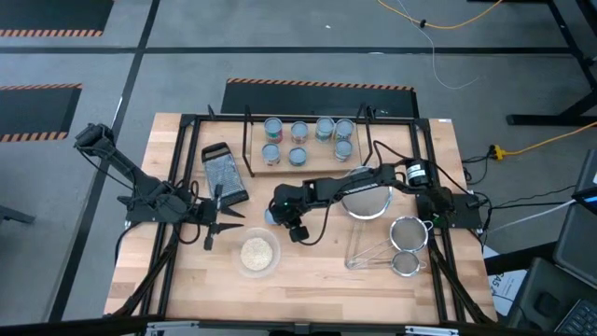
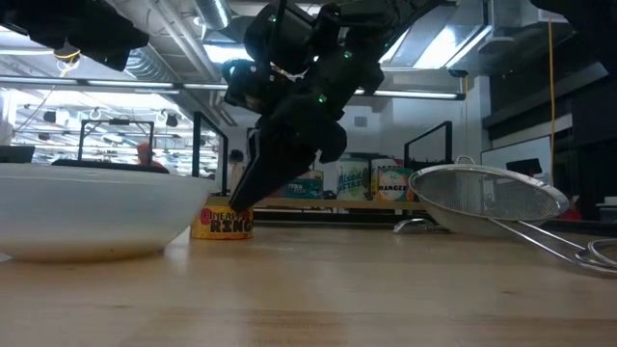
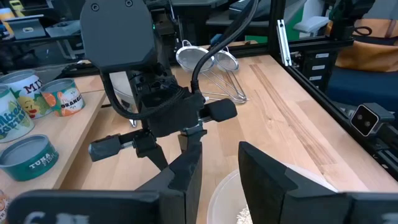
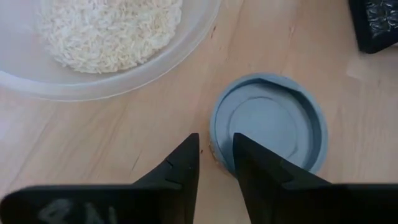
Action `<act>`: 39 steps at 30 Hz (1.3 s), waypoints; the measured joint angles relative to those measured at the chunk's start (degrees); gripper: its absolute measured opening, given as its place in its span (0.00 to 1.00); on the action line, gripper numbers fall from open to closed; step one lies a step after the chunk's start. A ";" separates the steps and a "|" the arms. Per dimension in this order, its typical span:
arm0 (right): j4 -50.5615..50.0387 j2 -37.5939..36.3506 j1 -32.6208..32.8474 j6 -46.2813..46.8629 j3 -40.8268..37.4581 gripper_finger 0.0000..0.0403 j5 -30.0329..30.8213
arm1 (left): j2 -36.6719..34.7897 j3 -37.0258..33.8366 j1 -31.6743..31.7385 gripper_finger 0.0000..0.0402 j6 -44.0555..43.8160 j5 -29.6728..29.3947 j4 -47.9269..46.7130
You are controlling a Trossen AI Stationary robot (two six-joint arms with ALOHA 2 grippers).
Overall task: Pick and place cans onto a shelf
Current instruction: Put the yellow pineapple rings can on the shelf
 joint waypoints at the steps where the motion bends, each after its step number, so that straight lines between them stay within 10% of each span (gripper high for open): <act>1: -0.01 0.00 0.00 0.02 0.00 0.25 -0.01 | 0.00 0.00 0.00 0.24 0.00 0.01 0.00; 14: -0.96 0.00 0.00 0.00 0.00 0.02 0.00 | 0.00 0.01 0.00 0.24 0.01 -0.01 0.00; 39: -18.66 -15.11 0.02 0.44 0.00 0.01 0.17 | 0.02 0.02 0.00 0.24 0.01 0.14 -0.02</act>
